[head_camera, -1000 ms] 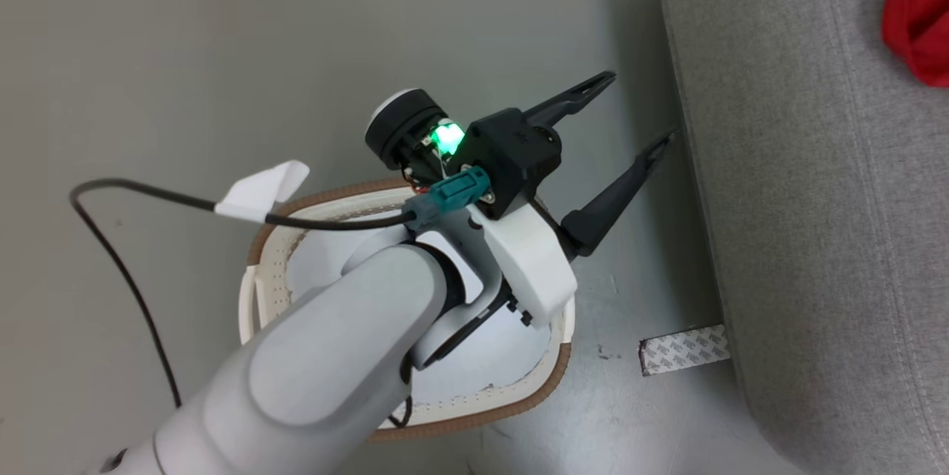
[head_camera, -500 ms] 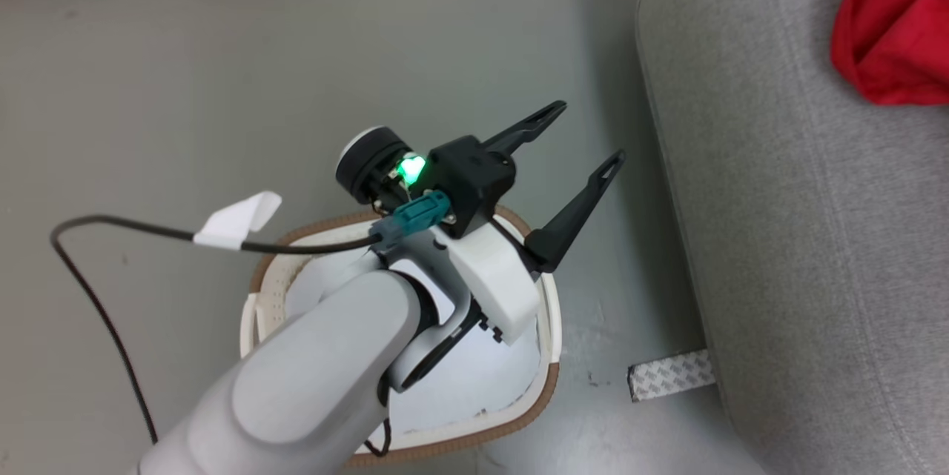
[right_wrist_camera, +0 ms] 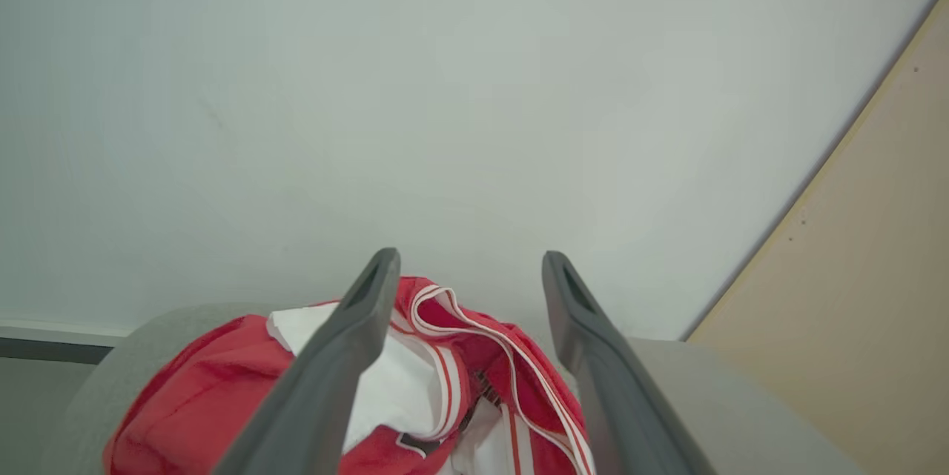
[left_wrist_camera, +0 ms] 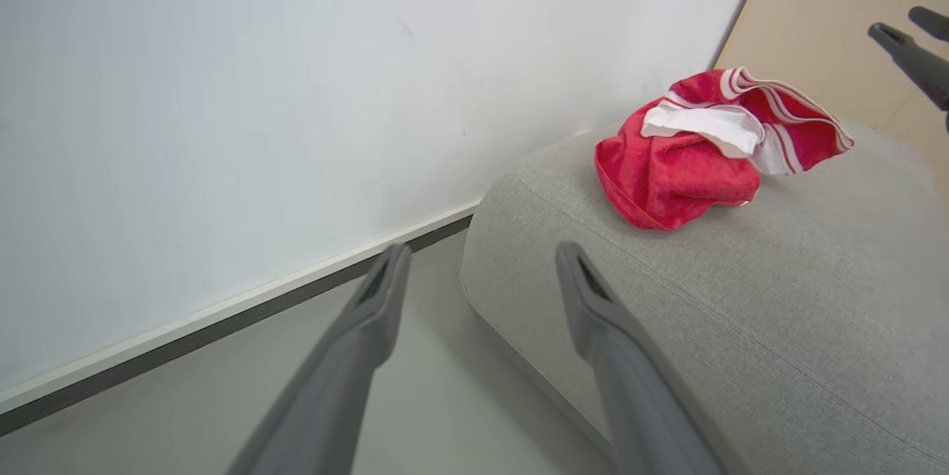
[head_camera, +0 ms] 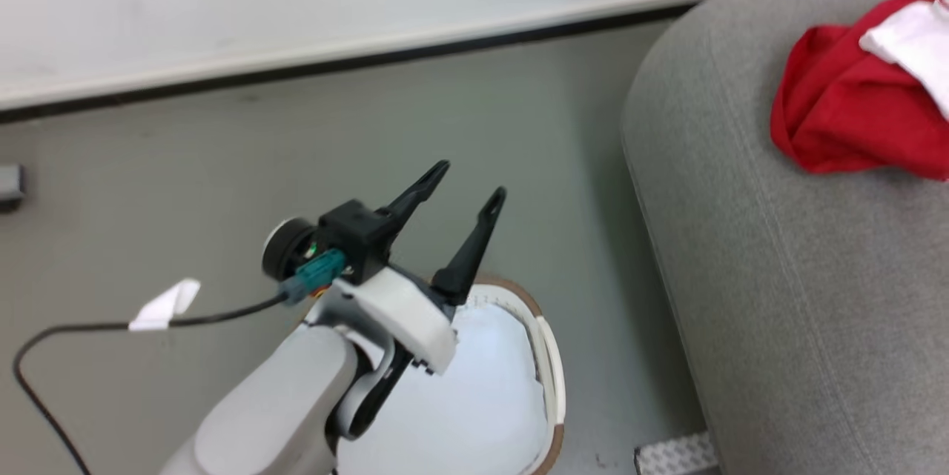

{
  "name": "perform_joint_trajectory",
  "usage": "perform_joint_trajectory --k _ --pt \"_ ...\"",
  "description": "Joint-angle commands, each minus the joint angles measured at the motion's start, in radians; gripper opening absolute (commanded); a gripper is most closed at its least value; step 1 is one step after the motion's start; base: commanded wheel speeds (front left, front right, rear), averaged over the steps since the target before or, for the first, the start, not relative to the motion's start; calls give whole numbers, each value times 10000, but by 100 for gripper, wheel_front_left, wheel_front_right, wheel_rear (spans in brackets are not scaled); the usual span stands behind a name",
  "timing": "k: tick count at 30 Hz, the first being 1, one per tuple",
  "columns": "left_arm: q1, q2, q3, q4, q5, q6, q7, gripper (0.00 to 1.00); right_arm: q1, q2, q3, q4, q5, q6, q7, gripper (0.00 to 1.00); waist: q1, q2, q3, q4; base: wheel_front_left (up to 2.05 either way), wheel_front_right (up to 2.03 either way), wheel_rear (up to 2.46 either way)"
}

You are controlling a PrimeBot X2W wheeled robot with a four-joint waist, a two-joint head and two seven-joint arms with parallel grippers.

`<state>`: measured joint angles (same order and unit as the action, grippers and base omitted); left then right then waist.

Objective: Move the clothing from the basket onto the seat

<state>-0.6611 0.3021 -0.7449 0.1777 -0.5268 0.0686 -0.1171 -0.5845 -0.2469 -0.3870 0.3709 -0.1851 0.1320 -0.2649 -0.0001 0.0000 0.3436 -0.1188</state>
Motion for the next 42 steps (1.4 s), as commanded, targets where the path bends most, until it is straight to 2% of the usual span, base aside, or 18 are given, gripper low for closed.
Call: perform_joint_trajectory --k 1,12,22,26,31,42 --pt "295 111 106 134 -111 96 -248 100 348 61 152 -179 206 -26 13 100 1 0 -697 305 0 0 0" --pt "2068 410 896 1214 -537 712 -1334 100 1890 734 1415 -660 690 -26 13 100 1 0 -2380 1144 0 0 0" --pt "3893 497 2425 1176 88 1046 -1475 100 3259 1585 2360 -358 830 -26 13 100 1 0 -3168 1478 0 0 0" --pt "4820 299 3318 968 555 967 -1478 100 3881 1813 2593 -308 762 -26 11 100 1 0 -3400 1424 0 0 0" --pt "5689 -52 4339 777 1226 631 -1477 100 4507 1964 2744 -308 1014 -26 12 100 1 0 -3512 1295 0 0 0" --pt "6505 -846 5957 806 2429 -66 -1475 100 4990 1955 3147 -184 1612 -26 11 100 1 0 -3679 896 0 0 0"
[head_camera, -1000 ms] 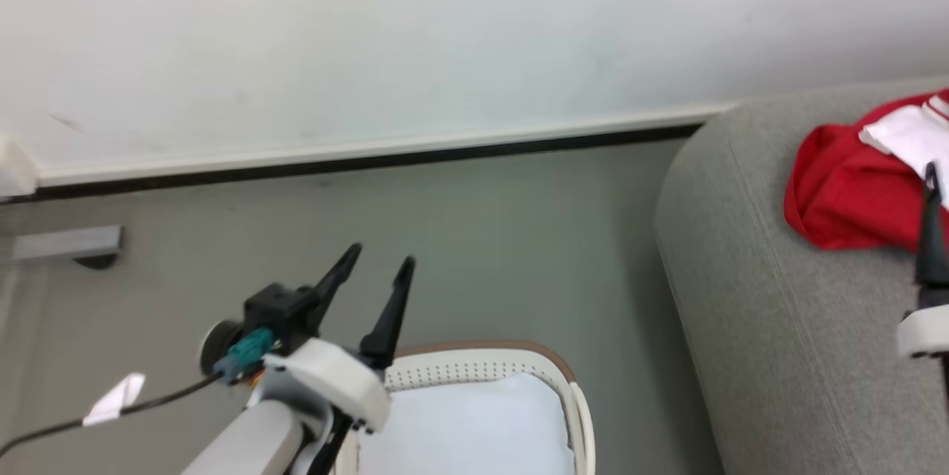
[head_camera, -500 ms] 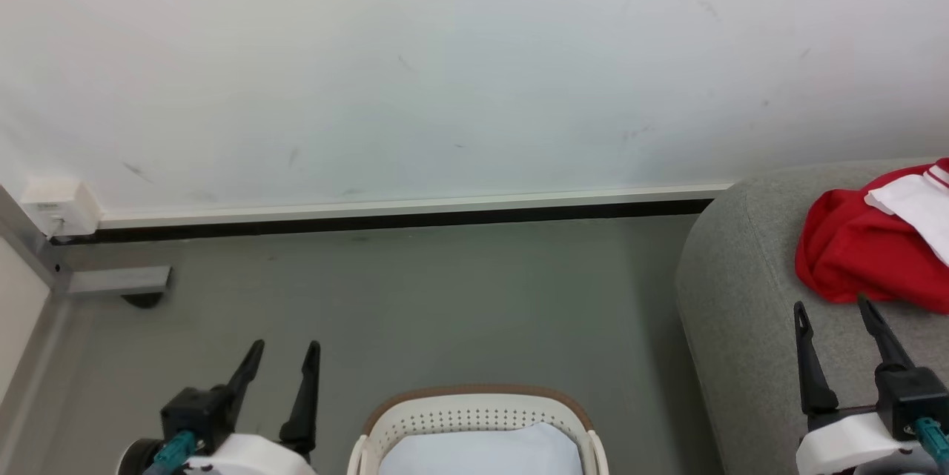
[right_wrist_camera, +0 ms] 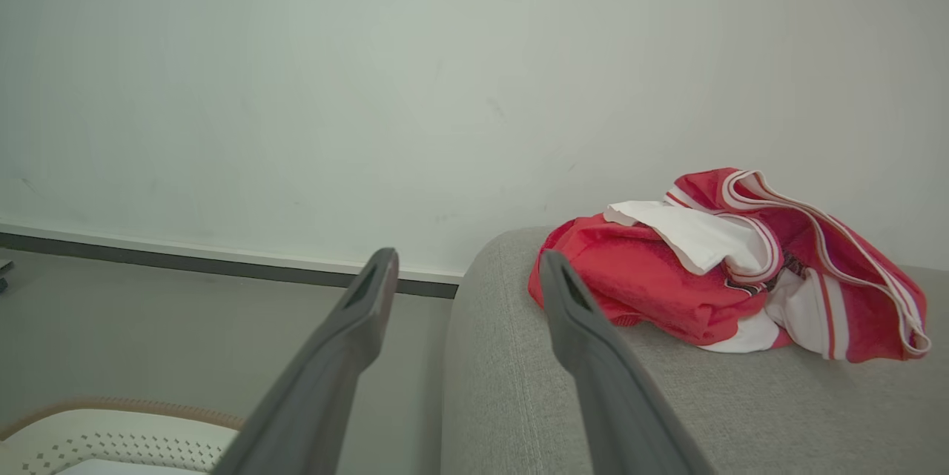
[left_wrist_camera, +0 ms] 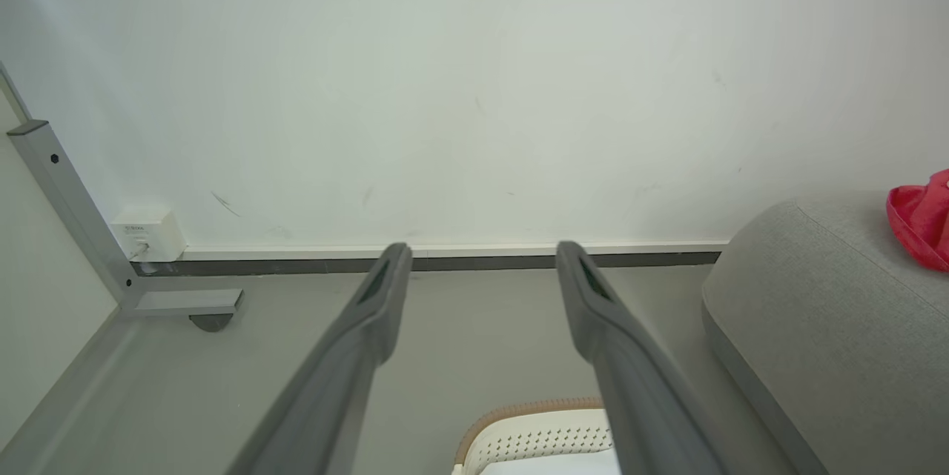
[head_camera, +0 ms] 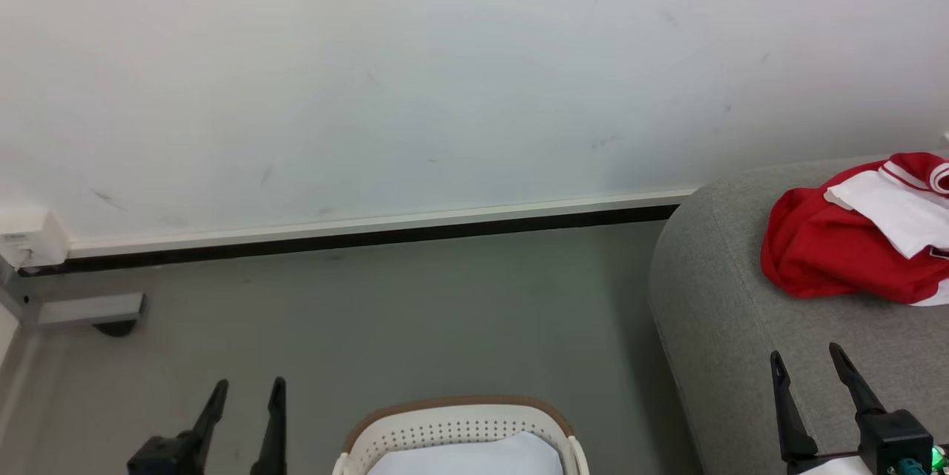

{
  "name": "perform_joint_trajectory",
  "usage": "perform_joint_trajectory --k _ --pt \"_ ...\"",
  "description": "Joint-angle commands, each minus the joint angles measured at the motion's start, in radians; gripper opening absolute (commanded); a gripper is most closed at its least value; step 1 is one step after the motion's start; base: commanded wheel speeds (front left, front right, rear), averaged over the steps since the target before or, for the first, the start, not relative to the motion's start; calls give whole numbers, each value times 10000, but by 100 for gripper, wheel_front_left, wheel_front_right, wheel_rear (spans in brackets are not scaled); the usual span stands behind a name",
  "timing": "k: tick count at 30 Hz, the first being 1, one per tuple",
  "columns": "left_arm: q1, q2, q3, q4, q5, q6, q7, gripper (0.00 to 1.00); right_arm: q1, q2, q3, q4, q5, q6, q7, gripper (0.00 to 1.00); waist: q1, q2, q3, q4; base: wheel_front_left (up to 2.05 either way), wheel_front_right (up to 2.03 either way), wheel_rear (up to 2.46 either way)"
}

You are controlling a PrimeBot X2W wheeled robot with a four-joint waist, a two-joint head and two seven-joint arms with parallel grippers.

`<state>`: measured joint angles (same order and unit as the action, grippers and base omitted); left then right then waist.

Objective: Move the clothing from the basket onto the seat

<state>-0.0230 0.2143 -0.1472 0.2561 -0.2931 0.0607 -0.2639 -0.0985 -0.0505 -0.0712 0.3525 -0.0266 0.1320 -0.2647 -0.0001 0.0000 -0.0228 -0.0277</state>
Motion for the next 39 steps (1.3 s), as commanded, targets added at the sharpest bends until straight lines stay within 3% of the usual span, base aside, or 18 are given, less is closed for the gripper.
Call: perform_joint_trajectory --k 1,17,39 --pt "206 -128 205 62 245 -99 -6 100 177 -5 24 39 72 -26 9 100 1 0 -46 -59 0 0 0" --pt "330 -935 1396 434 1124 -1014 -7 100 181 -4 172 317 180 -26 9 100 1 0 -138 -101 0 0 0" --pt "107 -1328 2083 633 1684 -1507 -7 100 44 -5 320 405 186 -26 9 100 1 0 -45 42 0 0 0"
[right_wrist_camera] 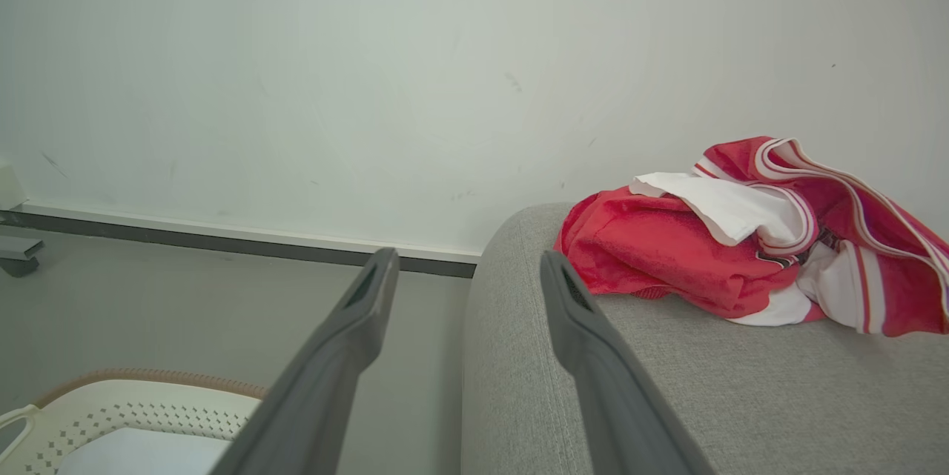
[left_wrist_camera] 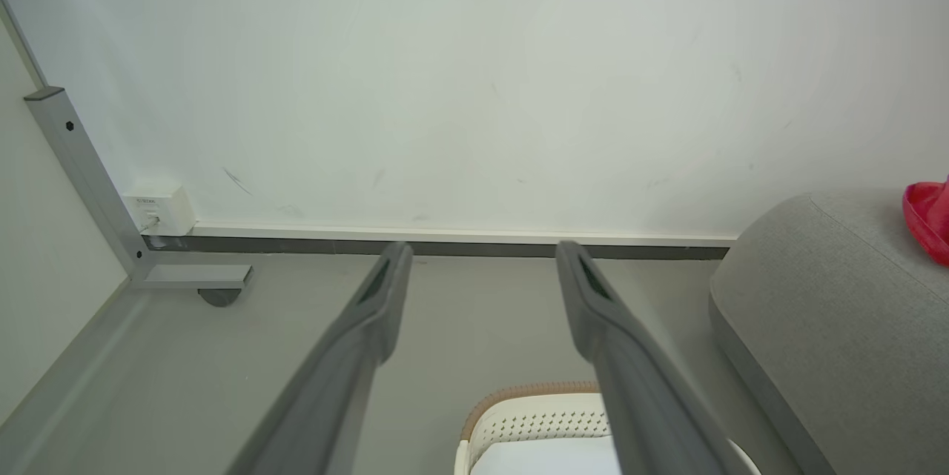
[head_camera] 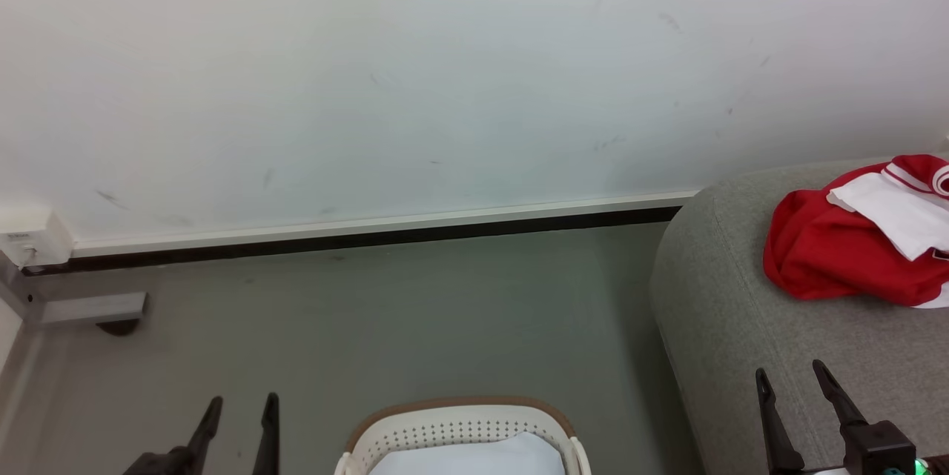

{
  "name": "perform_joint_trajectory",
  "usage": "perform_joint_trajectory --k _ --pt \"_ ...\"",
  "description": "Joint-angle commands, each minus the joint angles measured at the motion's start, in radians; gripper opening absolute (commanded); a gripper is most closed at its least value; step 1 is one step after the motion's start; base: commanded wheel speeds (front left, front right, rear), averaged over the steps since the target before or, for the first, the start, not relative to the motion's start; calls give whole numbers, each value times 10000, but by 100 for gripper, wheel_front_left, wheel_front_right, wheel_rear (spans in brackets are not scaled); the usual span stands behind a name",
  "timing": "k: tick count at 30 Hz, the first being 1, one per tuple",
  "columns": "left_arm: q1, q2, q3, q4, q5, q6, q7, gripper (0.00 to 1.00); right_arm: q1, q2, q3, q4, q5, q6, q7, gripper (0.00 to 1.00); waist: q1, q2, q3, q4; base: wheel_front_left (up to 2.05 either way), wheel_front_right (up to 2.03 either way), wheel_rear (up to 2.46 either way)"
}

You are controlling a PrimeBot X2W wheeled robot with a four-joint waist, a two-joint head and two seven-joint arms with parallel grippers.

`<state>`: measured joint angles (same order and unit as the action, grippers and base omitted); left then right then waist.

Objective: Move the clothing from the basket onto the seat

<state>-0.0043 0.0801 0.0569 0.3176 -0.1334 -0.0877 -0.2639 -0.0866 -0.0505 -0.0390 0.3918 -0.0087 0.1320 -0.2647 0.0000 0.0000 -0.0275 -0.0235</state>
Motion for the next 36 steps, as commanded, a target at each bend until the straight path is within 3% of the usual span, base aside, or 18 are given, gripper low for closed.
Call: perform_joint_trajectory --k 1,10,11,15,36 --pt "-83 -4 64 16 104 -40 -7 100 -83 -5 8 16 9 -26 9 100 0 0 5 -1 0 0 0" --pt "-144 -165 394 154 -266 -95 -7 100 -117 -3 27 20 2 -27 9 100 0 0 -12 69 0 0 0" --pt "-110 -154 375 154 -216 -90 10 0 -50 0 18 28 16 0 3 0 0 0 -8 66 0 0 0" --pt "93 -257 337 512 -240 -87 51 0 164 71 8 374 48 2 31 0 0 0 -5 70 0 0 0" --pt "-248 -259 414 174 -4150 -181 1063 0 34 41 -202 -142 4404 -3 1045 0 0 0 46 98 0 0 0"
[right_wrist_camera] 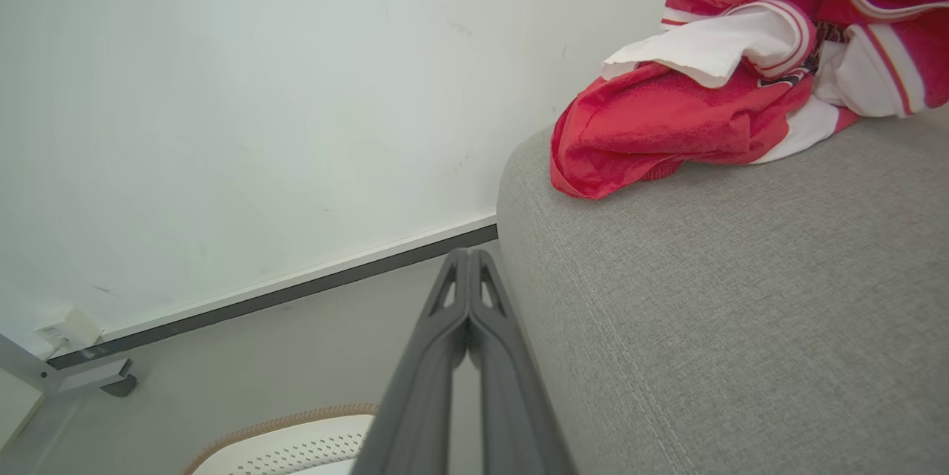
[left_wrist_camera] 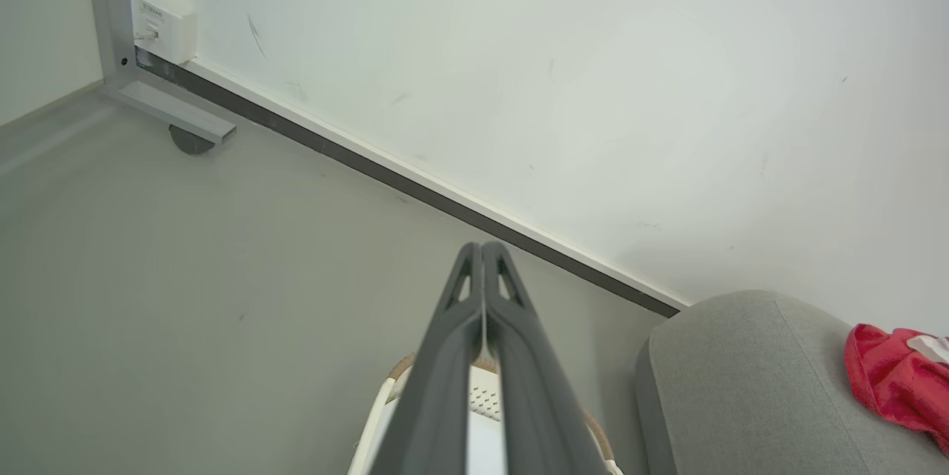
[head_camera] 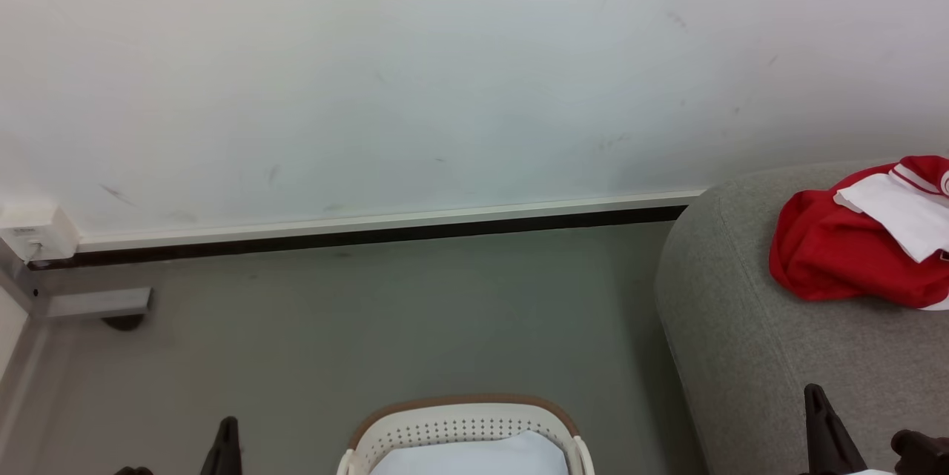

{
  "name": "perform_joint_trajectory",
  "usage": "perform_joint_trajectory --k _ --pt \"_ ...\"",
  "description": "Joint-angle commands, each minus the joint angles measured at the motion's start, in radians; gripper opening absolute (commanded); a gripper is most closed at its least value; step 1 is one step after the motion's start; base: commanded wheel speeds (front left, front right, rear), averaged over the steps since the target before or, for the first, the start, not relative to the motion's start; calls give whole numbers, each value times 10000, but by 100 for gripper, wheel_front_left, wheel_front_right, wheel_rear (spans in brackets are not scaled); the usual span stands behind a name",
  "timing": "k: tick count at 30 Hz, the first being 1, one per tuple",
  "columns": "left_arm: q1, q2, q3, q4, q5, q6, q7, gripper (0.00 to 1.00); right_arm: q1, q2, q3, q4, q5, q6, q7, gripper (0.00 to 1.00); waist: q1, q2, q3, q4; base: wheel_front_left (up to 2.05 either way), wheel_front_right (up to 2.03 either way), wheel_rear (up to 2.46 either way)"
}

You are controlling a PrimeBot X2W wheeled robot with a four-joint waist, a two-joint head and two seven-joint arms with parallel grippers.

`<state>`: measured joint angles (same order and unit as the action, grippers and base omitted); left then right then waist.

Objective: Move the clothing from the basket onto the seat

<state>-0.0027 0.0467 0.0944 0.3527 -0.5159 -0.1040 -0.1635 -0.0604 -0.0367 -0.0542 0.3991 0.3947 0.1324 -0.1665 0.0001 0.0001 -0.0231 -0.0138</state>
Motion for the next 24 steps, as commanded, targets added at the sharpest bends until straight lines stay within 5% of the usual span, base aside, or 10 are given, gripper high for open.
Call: perform_joint_trajectory --k 1,24 --pt "-277 75 40 -194 -493 -21 99 0 -233 -99 -57 -237 550 -7 104 0 0 -1 4 2 0 0 0" --pt "-537 73 93 -478 -3676 -105 910 0 -345 -127 -223 -656 4074 -12 923 0 -1 -1 58 31 0 0 0"
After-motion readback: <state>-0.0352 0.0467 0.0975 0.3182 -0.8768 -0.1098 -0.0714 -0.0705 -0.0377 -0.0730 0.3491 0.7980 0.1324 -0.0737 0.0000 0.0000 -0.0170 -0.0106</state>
